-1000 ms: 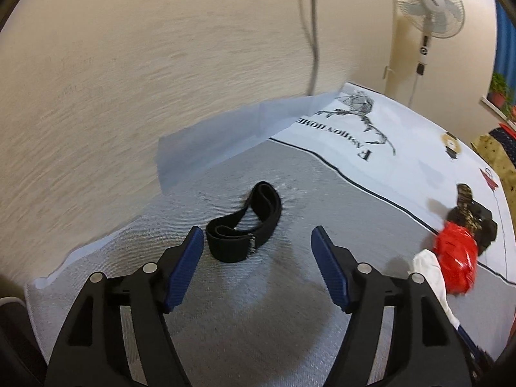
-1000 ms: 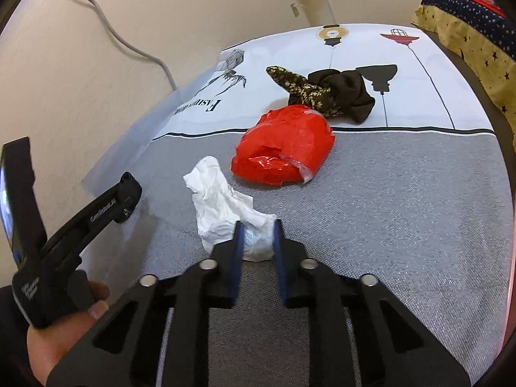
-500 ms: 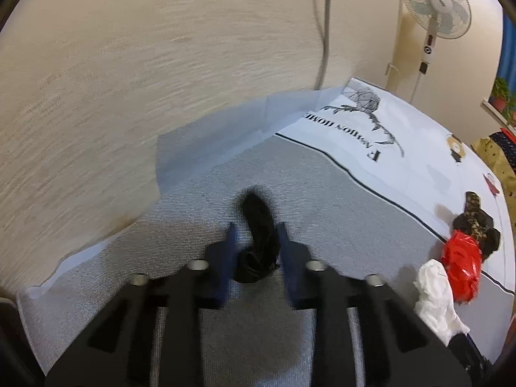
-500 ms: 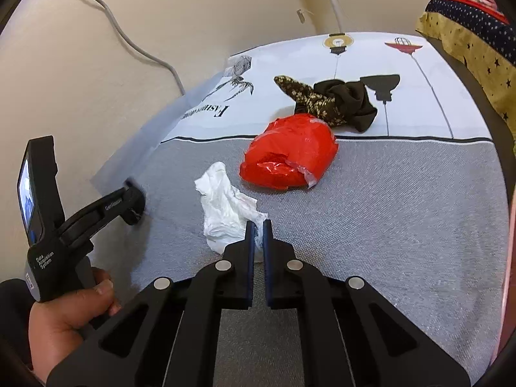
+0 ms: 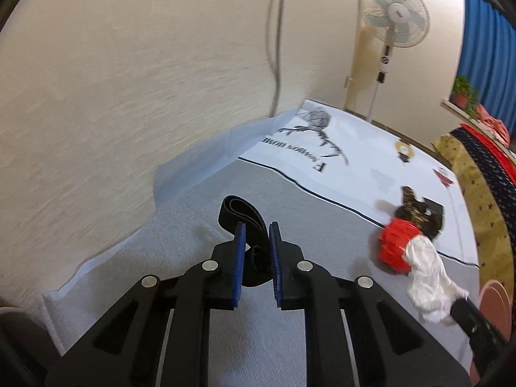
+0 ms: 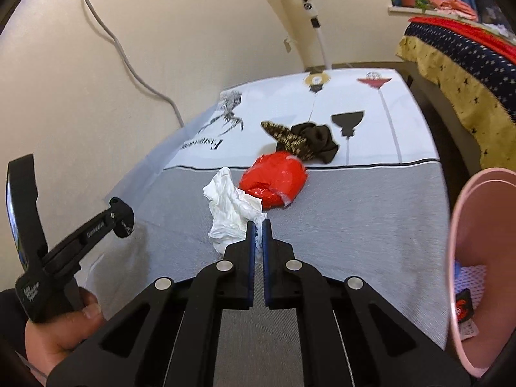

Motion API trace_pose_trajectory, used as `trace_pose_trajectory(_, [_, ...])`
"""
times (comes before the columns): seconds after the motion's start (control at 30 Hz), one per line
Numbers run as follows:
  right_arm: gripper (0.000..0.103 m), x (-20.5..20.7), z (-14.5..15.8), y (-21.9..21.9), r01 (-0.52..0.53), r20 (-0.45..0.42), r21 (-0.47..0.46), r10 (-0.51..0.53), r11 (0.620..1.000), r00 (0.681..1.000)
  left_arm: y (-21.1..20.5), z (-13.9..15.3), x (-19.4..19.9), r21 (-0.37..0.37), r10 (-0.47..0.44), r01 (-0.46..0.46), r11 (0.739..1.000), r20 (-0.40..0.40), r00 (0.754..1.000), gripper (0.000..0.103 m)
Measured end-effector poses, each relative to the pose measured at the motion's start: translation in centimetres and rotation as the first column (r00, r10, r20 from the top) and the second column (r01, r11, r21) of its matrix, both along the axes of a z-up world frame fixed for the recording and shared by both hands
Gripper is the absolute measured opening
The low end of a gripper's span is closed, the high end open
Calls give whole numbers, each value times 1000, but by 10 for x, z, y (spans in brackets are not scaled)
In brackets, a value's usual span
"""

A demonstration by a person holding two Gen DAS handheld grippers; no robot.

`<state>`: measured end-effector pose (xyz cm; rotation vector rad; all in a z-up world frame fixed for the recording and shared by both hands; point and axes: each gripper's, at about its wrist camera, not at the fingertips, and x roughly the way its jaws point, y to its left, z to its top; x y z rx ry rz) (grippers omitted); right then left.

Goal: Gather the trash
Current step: 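Lift the strap and tissue and carry them toward the pink bin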

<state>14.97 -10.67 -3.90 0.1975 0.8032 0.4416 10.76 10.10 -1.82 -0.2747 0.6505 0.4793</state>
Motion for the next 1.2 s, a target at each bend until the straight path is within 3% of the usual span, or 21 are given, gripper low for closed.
trace_pose_trajectory(0.27, [4, -30, 28, -29, 72, 58, -7, -71, 997, 996, -30, 14, -23, 23, -116, 115, 993, 27, 993, 15])
trace_pose_trajectory(0.5, [4, -53, 51, -54, 134, 108, -15, -132, 991, 985, -59, 25, -35, 52, -234, 231, 971, 48, 971, 15])
trace_pose_trajectory(0.87, [4, -78, 73, -90, 234, 150, -13, -230, 972, 962, -88, 38, -42, 79, -332, 327, 942, 75, 940, 15])
trace_pose_trajectory(1.2, [4, -98, 89, -127, 351, 190, -12, -343, 936, 920, -125, 42, -42, 86, -445, 438, 895, 102, 890, 15])
